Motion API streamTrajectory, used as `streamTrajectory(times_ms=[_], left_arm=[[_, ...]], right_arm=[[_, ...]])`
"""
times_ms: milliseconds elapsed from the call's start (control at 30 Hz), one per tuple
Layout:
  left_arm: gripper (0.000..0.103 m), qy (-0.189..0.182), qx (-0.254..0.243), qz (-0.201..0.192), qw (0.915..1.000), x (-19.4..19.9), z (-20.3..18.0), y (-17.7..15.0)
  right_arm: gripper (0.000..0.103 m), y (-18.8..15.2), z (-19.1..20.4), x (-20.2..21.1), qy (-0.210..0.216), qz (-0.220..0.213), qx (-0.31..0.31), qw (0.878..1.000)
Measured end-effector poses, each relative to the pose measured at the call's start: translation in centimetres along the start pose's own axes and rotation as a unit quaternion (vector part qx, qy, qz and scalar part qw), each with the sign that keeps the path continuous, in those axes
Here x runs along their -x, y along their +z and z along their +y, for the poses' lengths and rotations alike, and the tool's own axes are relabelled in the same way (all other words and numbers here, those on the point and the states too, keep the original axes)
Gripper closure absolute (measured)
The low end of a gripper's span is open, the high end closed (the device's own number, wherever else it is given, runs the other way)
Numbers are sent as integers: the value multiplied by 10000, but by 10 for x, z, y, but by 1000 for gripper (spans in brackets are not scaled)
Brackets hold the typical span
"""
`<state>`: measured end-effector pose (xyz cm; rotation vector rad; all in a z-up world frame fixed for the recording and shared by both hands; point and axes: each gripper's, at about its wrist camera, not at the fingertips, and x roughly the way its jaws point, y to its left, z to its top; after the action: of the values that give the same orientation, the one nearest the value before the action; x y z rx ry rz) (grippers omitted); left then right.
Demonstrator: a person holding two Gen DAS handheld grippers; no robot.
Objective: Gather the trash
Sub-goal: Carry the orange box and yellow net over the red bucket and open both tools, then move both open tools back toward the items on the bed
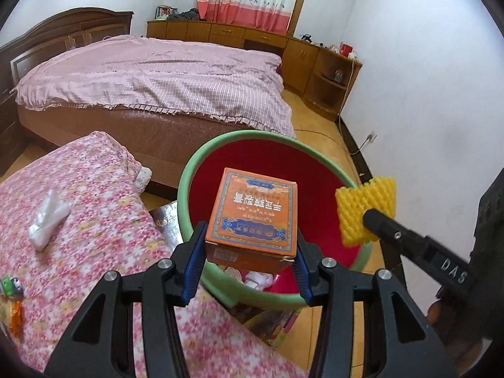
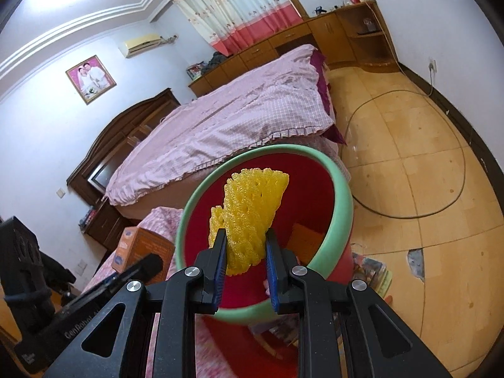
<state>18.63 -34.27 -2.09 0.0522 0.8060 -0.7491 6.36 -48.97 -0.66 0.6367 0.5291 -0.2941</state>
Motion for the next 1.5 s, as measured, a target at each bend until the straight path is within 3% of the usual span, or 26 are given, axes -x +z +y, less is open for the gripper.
streamTrajectory(times_ms=[367,700,867,1000,1167,1500], left_arm=[[50,97,124,230,9996,-36,-4,11],[48,304,249,212,9990,-36,-1,18],[48,382,417,163,9983,-25,7,14],[48,332,575,136,9977,-16,14,14],[48,447,648,69,9969,-1,22,11],[47,852,856,-220,9924,53,58,-6]], right_arm=[[79,21,-18,-31,24,334,-33,9994],[73,30,-21,-45,210,509,59,9985],[55,32,-17,-49,242,647,108,9976],[54,29,-10,-47,172,695,342,9968],[51,24,-11,-40,170,698,162,9973],[51,-1,17,-27,573,790,90,9952]])
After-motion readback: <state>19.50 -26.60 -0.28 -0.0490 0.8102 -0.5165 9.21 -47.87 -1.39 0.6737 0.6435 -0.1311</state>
